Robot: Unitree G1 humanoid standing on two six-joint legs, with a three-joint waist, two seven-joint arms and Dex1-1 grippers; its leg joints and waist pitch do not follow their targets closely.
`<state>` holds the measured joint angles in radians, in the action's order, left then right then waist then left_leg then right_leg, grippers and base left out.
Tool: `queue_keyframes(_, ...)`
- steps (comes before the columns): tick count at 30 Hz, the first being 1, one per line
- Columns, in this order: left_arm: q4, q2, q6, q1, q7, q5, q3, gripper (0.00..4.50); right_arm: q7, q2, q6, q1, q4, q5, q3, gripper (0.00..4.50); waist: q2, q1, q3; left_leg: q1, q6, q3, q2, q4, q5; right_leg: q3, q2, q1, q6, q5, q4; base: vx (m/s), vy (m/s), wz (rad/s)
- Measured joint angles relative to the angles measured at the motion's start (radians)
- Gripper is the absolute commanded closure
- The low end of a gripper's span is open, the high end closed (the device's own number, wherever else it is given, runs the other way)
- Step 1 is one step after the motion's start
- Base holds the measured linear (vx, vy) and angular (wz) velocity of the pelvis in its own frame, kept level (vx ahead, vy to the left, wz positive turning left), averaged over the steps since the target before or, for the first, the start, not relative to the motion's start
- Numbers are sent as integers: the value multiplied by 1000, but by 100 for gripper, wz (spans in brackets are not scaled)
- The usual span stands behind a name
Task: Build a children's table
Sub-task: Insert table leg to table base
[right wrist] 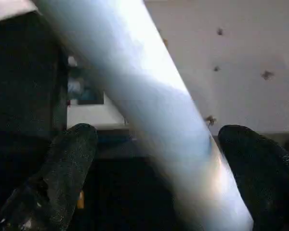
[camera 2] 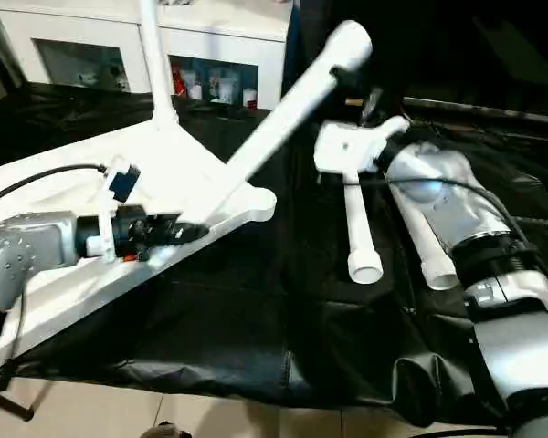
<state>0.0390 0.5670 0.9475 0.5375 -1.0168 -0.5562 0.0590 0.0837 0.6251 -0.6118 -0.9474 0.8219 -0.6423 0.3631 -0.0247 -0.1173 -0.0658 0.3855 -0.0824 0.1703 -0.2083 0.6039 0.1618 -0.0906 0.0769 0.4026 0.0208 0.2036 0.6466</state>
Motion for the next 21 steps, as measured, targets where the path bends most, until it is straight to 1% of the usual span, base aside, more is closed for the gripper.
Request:
queue_keyframes(1, -9, 5, 5, 0, -15, 0, 11, 304, -16, 0, -9, -7, 12, -21, 6, 0, 0, 3, 0, 0, 0, 0, 0, 0, 0, 0, 0, 0, 0, 0, 0, 0, 0, 0)
queue_keyframes(4, -24, 27, 7, -4, -38, 0, 37, 304, -46, 0, -21, -13, 39, -42, 17, 0, 0, 8, 0, 0, 0, 0, 0, 0, 0, 0, 0, 0, 0, 0, 0, 0, 0, 0)
queue_keyframes(8, -25, 47, 10, -11, -52, 0, 39, 304, -102, 0, -41, -29, 105, -87, 45, 0, 0, 18, 0, 0, 0, 0, 1, 1, 0, 0, 0, 0, 0, 0, 1, 0, 0, 0)
queue_keyframes(9, -25, 49, 11, -11, -53, 0, 39, 304, -103, -1, -49, -29, 116, -93, 50, 29, 0, 19, 0, 0, 0, 0, 1, 1, 0, 0, 0, 0, 0, 0, 1, 0, 0, 0)
queue_keyframes(12, -19, 50, 17, -11, -50, 1, 44, 304, -87, -8, -73, -29, 142, -71, 49, 42, 0, 24, 0, 0, 0, 0, 1, 1, 0, 0, 0, 0, 0, 0, 1, 0, 0, 0)
queue_keyframes(14, -16, 49, 17, -10, -47, 1, 44, 304, -65, -18, -78, -29, 152, -47, 39, 70, 0, 28, 0, 0, 0, 0, 0, 2, 0, 0, 0, 0, 0, 0, 1, 0, 0, 0)
queue_keyframes(15, -16, 49, 17, -9, -46, 1, 44, 304, -54, -22, -79, -29, 158, -33, 36, 83, 0, 28, 0, 0, 0, 0, 0, 2, 0, 0, 0, 0, 0, 0, 1, 0, 0, 0)
queue_keyframes(18, -15, 52, 19, -9, -47, 2, 49, 304, -36, -29, -90, -30, 179, -8, 27, 91, 0, 28, 0, 0, 0, 0, 0, 2, 0, 0, 0, 0, 1, 0, 1, 0, 0, 0)
queue_keyframes(19, -15, 56, 19, -9, -48, 2, 50, 304, -35, -31, -97, -30, 188, -4, 27, 114, 0, 28, 0, 0, 0, 0, 0, 2, 0, 0, 0, 0, 1, 0, 1, 0, 0, 0)
queue_keyframes(20, -15, 59, 19, -9, -48, 2, 53, 304, -34, -34, -100, -30, 195, 0, 26, 114, 0, 29, 0, 0, 0, 0, 0, 2, 0, 0, 0, 0, 1, 0, 1, 0, 0, 0)
queue_keyframes(21, -15, 62, 19, -9, -48, 2, 56, 304, -33, -37, -103, -30, 201, 5, 26, 123, 0, 28, 0, 0, 0, 0, 0, 2, 0, 0, 0, 0, 1, 0, 1, 0, 0, 0)
